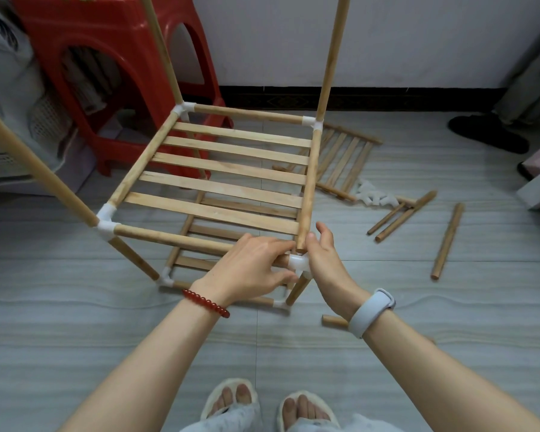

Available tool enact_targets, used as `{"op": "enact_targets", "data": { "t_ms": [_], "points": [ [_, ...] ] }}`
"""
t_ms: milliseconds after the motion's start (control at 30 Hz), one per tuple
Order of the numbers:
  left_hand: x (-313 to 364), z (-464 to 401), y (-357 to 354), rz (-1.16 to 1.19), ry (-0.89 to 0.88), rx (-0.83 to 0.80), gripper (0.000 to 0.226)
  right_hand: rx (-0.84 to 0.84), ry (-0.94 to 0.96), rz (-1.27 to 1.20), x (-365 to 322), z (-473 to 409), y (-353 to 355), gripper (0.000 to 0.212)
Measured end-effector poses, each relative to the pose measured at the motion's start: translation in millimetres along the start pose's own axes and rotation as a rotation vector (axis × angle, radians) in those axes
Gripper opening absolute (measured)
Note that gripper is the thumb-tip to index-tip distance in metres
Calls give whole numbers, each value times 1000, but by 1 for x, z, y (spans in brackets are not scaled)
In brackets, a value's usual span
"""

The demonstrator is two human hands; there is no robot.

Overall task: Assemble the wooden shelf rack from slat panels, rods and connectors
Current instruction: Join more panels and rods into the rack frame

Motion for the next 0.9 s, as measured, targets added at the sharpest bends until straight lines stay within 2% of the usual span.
{"op": "enact_targets", "data": {
  "t_ms": [33, 100, 167, 267, 367, 433, 500, 600, 700, 900],
  "points": [
    [1, 1, 0, -7, 16, 19, 49, -12, -42, -45, 3, -1, 1, 52],
    [5, 2, 1, -89, 50, 92, 50, -70, -141, -156, 9, -4, -1, 56],
    [9, 4, 3, -223, 118, 178, 62, -186, -201, -212, 5, -6, -5, 54],
    [13, 3, 1, -381, 227, 245, 83, -294, -209, -94, -11, -14, -1, 40],
    [15, -5, -5, -439, 293, 237, 95, -348, -255, 32, -17, -22, 0, 38],
    [16, -9, -5, -434, 321, 250, 92, -349, -246, 134, -20, -28, -1, 30],
    [16, -9, -1, -387, 341, 300, 76, -315, -197, 207, -24, -35, 0, 25],
    [19, -1, 11, -329, 291, 425, 60, -279, -112, 273, -29, -43, -1, 27],
    [17, 8, 16, -342, 255, 524, 61, -283, -69, 294, -29, -46, -5, 26],
    [19, 8, 17, -271, 223, 518, 57, -297, -65, 293, -27, -48, -10, 29]
  ]
}}
Point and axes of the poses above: each hand's wrist, its own z-axis away from the middle knuckle, its own y-axis out of the back of the hand, x = y × z, the point moved 10 cm from there along -z, towards the middle knuckle, and after that the axes turned 4 degrees about y, right-handed, at the moved point
